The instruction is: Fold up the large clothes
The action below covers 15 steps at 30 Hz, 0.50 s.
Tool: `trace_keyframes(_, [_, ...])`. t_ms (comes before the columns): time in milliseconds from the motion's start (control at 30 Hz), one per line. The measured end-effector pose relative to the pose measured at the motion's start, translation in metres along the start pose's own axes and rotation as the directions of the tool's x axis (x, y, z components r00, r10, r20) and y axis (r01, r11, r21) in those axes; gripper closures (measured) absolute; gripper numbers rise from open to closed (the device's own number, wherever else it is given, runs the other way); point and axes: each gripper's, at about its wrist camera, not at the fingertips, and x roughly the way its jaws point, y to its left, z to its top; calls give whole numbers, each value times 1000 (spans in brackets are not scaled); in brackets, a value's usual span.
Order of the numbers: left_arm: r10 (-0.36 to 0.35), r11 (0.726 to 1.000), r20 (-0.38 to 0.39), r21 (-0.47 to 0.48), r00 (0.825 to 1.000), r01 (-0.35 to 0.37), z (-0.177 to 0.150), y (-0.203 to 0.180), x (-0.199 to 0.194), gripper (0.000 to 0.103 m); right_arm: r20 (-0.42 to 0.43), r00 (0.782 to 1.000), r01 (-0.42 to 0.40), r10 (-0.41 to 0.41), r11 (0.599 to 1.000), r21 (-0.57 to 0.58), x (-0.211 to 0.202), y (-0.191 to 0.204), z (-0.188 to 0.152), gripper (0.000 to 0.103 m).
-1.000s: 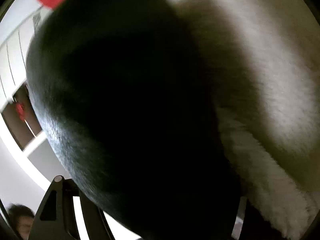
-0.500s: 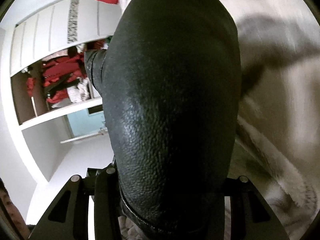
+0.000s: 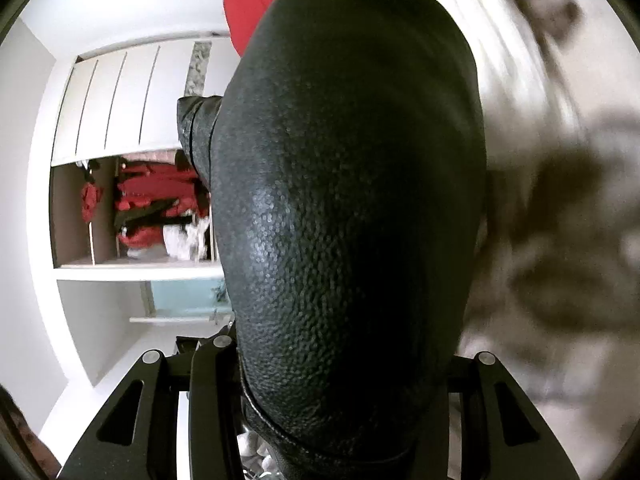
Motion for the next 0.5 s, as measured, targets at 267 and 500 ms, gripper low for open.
trace_keyframes(267, [-13,1000,-28,1,1000,13,35,27,126,72,4,997,73,-73,994,-78,6,14,215,57])
trace_keyframes(500, [42,997,-168,64,985,-32,21,88,190,69,-65,983,172,-172,985,2,60,-77,283,57])
